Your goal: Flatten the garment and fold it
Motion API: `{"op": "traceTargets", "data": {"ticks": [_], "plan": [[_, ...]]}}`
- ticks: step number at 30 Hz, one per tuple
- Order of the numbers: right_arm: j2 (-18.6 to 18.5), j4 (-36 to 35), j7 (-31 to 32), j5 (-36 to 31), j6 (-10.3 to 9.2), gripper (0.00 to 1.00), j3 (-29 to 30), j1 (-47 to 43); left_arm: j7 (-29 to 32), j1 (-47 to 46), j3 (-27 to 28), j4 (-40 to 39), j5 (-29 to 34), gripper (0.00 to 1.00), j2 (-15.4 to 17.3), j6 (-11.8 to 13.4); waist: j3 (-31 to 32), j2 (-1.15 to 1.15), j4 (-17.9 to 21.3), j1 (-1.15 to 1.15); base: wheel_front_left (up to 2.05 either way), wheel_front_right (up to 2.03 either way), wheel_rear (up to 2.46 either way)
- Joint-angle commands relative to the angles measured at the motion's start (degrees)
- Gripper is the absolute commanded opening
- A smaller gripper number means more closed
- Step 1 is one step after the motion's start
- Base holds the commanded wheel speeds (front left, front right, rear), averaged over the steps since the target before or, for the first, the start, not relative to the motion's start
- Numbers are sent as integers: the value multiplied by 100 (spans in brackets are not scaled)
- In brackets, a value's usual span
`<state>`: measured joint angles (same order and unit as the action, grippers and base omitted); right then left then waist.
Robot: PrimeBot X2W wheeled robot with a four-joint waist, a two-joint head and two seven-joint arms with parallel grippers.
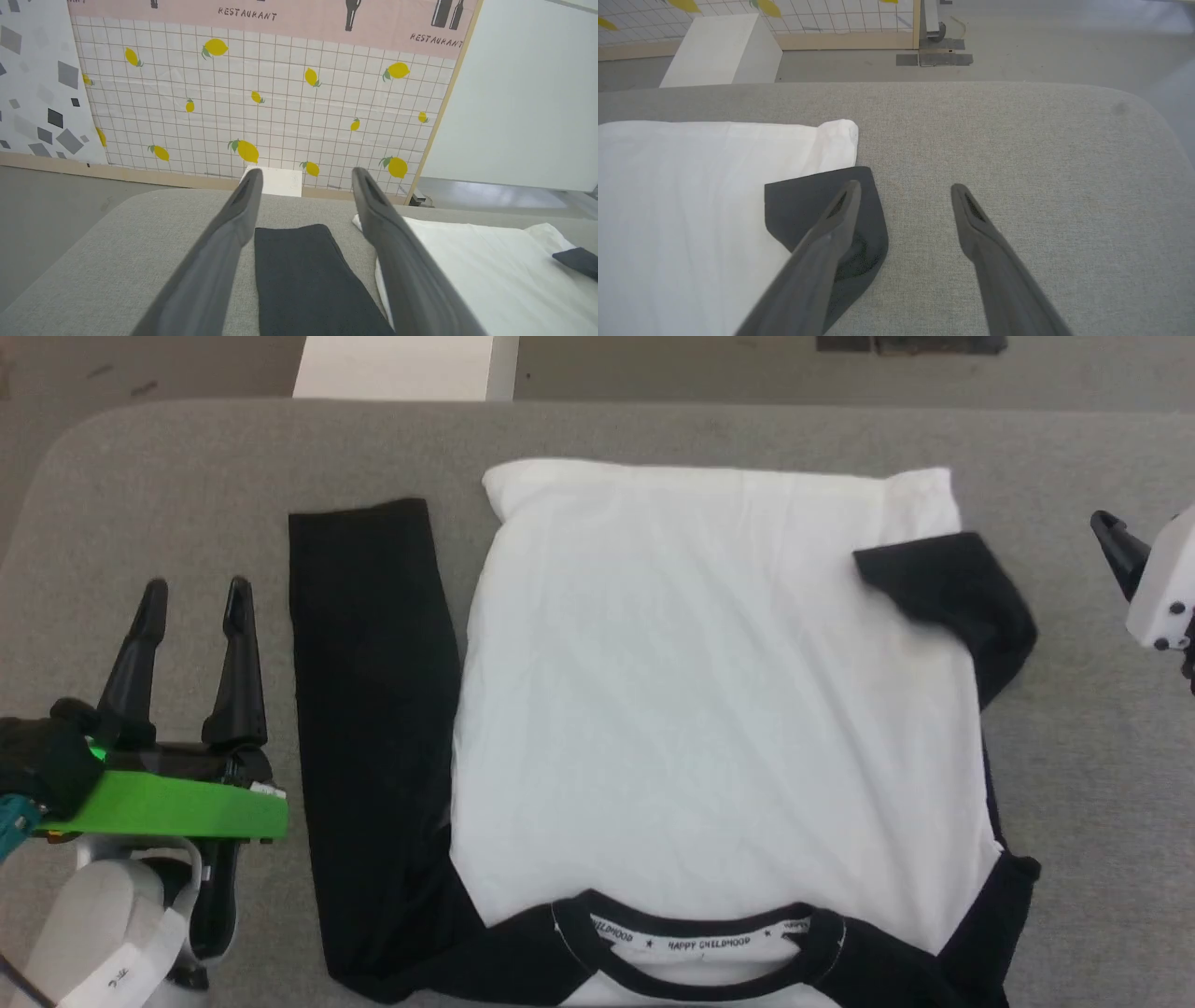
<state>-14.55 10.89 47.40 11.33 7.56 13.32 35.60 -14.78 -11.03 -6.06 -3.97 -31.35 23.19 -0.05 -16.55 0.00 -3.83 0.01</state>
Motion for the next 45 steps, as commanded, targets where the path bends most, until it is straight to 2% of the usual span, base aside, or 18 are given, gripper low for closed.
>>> {"op": "traceTargets", "data": {"ticks": [1,8,12,20,21,22,23,28,31,38,45], "plan": [[-34,112,117,-110,-8,100,-84,118,-20,-139,70,26,138,100,-81,-65,-590,0,-243,-1,0,0,0],[-77,542,662,-459,-8,100,-584,521,-21,-312,407,161,558,100,-471,-368,-1033,0,-330,-1,0,0,0],[-127,682,768,-618,-8,100,-764,612,-21,-380,520,201,656,100,-645,-517,-1163,0,-376,-1,0,0,0],[-29,977,1260,-572,-8,100,-755,512,-21,-439,590,309,776,100,-843,-676,-1214,0,-403,-1,0,0,0],[3,968,1323,-527,-8,45,-684,504,-21,-444,596,320,787,100,-855,-688,-1207,0,-397,-1,0,0,0],[25,945,1337,-514,-8,8,-597,502,-21,-446,602,331,793,100,-864,-696,-1196,0,-389,-1,0,0,0],[56,917,1350,-503,-8,0,-504,493,-21,-446,604,351,801,100,-871,-704,-1170,0,-375,-1,0,0,0],[210,667,1103,-475,-8,0,154,481,-21,-417,606,424,807,100,-889,-728,-970,0,-290,-1,0,0,0],[171,491,908,-485,-8,0,479,392,-21,-357,590,457,805,100,-912,-735,-763,0,-222,-1,0,0,0],[-148,39,901,-804,-8,0,1556,-52,-21,-104,674,494,807,100,-910,-740,-267,0,-55,-1,0,0,0],[-726,-385,768,-1228,-8,0,2513,-345,-21,219,805,437,808,100,-883,-742,49,0,24,-1,0,0,0]]}}
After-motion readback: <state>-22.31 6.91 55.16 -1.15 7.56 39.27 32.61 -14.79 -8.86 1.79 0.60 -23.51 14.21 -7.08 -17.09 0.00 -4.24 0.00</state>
